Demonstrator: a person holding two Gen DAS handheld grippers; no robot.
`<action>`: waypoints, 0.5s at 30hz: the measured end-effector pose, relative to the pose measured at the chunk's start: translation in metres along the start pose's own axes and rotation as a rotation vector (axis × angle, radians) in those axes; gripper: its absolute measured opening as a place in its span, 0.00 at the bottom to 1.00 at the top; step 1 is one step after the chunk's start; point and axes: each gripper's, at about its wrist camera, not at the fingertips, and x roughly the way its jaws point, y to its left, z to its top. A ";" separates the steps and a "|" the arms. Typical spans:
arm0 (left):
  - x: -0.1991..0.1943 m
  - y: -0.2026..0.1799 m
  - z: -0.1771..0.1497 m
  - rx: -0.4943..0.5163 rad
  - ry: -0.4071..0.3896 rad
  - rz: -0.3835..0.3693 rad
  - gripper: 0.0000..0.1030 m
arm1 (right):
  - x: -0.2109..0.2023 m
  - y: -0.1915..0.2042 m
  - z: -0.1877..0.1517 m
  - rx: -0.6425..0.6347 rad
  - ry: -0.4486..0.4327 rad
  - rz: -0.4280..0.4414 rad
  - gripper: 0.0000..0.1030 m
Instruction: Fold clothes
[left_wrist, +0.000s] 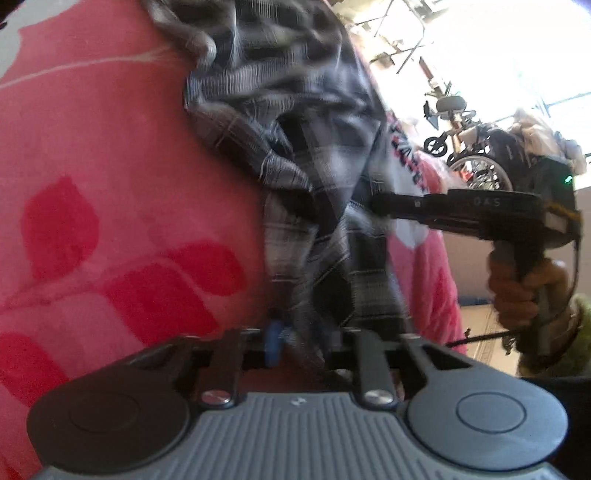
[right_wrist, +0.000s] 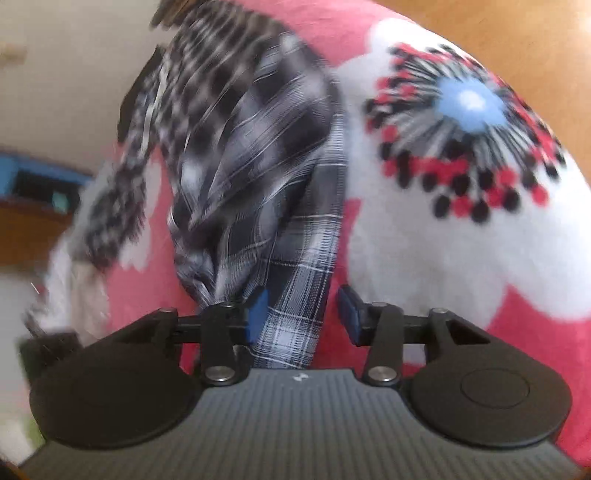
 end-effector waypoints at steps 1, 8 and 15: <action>0.002 0.002 -0.001 -0.023 0.011 -0.011 0.03 | 0.001 0.005 0.000 -0.022 0.018 -0.011 0.00; 0.016 -0.001 -0.017 -0.158 0.108 -0.220 0.03 | -0.032 0.035 0.010 -0.211 0.058 -0.159 0.00; 0.045 -0.007 -0.026 -0.119 0.158 -0.214 0.02 | -0.045 0.014 0.013 -0.275 0.093 -0.366 0.00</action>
